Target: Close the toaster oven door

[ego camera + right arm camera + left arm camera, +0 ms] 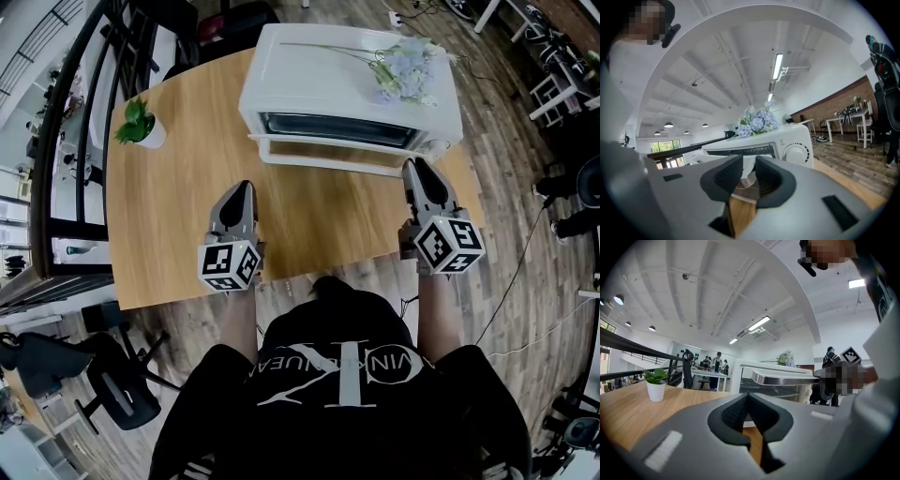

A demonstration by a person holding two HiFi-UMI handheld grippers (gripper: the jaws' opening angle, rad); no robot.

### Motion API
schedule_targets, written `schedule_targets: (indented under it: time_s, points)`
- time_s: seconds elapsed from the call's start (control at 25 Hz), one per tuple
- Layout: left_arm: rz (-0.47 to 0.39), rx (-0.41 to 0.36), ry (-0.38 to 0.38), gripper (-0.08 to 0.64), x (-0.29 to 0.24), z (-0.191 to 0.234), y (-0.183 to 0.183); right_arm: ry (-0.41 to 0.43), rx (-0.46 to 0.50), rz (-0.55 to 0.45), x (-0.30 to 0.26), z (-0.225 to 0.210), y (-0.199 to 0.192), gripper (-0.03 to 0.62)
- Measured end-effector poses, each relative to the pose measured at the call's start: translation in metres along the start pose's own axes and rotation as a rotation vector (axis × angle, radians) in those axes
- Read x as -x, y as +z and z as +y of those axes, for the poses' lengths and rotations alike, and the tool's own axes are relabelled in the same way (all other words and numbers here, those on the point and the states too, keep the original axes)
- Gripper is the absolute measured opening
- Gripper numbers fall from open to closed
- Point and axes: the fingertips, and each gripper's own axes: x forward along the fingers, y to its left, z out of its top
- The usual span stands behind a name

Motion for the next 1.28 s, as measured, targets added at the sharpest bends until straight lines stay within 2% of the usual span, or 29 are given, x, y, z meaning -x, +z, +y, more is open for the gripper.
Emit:
schedule_targets:
  time_s: [1.28]
  points:
    - [0.002,0.013,0.038,0.011,-0.005,0.013,0.0,-0.009,0.017,-0.044,-0.036,-0.018,0.023,0.08]
